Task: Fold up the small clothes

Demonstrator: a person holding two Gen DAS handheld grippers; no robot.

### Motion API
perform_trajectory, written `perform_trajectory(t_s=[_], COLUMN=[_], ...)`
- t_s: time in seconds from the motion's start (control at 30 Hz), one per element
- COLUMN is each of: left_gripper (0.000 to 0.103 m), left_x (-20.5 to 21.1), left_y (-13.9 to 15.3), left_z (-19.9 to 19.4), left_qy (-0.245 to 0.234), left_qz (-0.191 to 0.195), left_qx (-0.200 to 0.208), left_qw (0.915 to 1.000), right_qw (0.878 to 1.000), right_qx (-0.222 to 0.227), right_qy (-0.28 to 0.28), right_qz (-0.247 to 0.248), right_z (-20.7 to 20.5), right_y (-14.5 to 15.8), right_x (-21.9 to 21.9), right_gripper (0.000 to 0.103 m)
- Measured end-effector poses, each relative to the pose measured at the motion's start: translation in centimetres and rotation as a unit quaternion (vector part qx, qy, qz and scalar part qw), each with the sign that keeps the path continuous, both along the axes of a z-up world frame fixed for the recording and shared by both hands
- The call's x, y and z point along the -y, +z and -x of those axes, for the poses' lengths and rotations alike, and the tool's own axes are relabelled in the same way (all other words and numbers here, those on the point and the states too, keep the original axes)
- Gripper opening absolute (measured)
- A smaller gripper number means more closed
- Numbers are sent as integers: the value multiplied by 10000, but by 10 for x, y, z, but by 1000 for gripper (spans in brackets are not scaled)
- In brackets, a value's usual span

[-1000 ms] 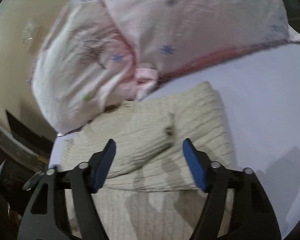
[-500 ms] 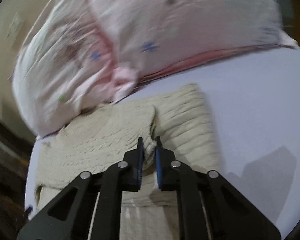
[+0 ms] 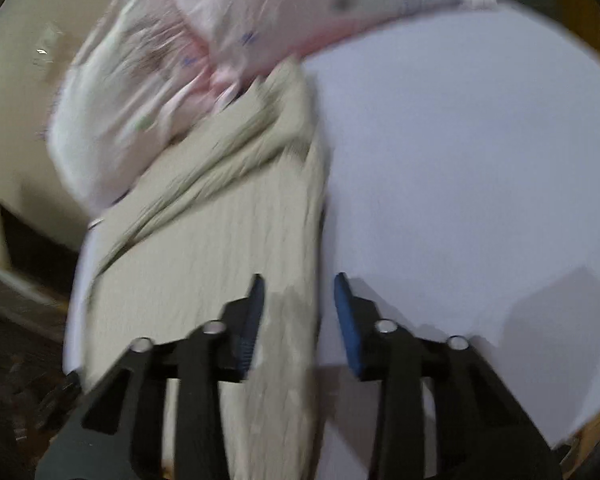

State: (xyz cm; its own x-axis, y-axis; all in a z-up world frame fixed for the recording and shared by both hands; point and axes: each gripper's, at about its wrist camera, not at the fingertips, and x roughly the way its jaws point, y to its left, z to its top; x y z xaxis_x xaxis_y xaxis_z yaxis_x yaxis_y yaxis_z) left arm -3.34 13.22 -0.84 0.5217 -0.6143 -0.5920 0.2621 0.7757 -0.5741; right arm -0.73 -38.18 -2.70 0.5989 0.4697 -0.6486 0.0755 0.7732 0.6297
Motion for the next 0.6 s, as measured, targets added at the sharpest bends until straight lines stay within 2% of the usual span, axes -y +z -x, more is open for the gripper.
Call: perform_trajectory(t_s=[0.03, 0.17, 0.33, 0.37, 0.4, 0.43, 0.53, 0.6], left_gripper=[42, 40, 39, 36, 23, 8, 6, 6], left_x=[1, 4, 14, 17, 18, 19, 17, 18], left_y=[-2, -9, -22, -24, -24, -23, -2, 27], left_z=[6, 33, 44, 45, 45, 44, 38, 20], left_qy=[-57, -201, -340, -372, -403, -426, -481, -416], left_qz=[84, 418, 431, 479, 533, 583, 745, 600], left_qx=[-30, -58, -272, -304, -328, -344, -133, 227], left_qw=[9999, 9989, 9981, 9977, 9972, 9968, 9960, 9971], right_qw=[9999, 9977, 9965, 9959, 9949, 9937, 9900, 9855], right_qx=[8, 79, 31, -2, -10, 89, 652, 1188], right_qy=[132, 481, 635, 692, 770, 838, 876, 797], right_qz=[-60, -463, -547, -580, -652, -745, -890, -915], right_z=[13, 65, 81, 78, 78, 75, 59, 32], right_y=[-3, -13, -19, -19, -20, -16, 17, 52], right_x=[-5, -17, -25, -30, -31, -32, -31, -26], right_gripper=[24, 23, 22, 15, 8, 8, 7, 7])
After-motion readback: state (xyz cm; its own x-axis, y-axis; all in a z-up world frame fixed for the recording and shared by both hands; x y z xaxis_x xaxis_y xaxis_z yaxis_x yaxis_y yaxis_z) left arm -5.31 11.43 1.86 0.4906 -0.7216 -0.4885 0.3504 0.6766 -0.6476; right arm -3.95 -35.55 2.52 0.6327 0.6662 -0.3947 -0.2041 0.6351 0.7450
